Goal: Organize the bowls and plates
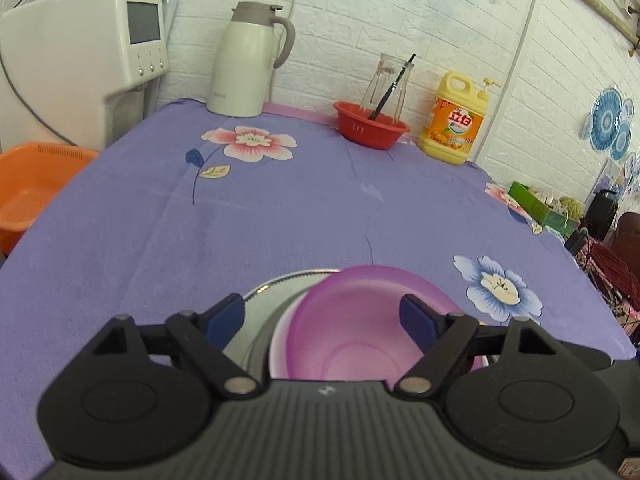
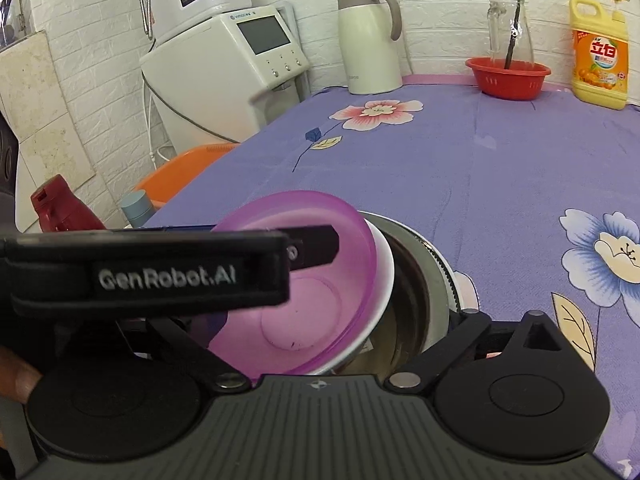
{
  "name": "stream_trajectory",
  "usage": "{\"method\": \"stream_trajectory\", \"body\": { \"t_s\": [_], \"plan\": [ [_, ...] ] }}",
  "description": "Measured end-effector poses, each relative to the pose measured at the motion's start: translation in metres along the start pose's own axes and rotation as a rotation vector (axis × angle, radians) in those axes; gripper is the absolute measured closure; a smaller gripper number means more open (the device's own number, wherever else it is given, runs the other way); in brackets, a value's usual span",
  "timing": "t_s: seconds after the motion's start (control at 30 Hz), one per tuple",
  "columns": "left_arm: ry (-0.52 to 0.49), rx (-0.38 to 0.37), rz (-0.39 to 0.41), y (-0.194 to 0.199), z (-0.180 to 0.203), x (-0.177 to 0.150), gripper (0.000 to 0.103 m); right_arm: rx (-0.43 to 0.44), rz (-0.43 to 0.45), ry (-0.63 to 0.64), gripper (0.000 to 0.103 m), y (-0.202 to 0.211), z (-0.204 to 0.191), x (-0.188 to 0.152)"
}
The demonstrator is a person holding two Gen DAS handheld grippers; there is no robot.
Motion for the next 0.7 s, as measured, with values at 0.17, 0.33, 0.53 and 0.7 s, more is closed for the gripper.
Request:
{"method": "stream_trajectory", "body": {
  "t_s": [0.17,0.33,0.53,0.7],
  "plan": [
    [0.013,0.017,0.024,0.002,-0.005,0.006,0.021,0.003,0.002,0.041,0.0,-0.004,-0.009,0.003],
    [0.027,0.012,0.06,0.007,-0.008,0.016,0.021,-0.071,0.08,0.113,0.0,0.003,-0.01,0.015],
    [0.021,0.016,0.084,0.018,-0.006,0.023,0.021,-0.056,0.115,0.039,0.0,0.019,0.008,0.02],
    [0.014,0.033,0.077,0.036,0.002,0.013,0.021,-0.127,0.143,-0.02,0.0,0.05,0.033,0.013]
  ]
}}
Point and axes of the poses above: each gripper's, at about its wrist camera, not at the fingertips, and y roughly against the way its jaws point, z to its right, x to its top, the point moved 4 cm from there along -y, roughly the way its jaws point
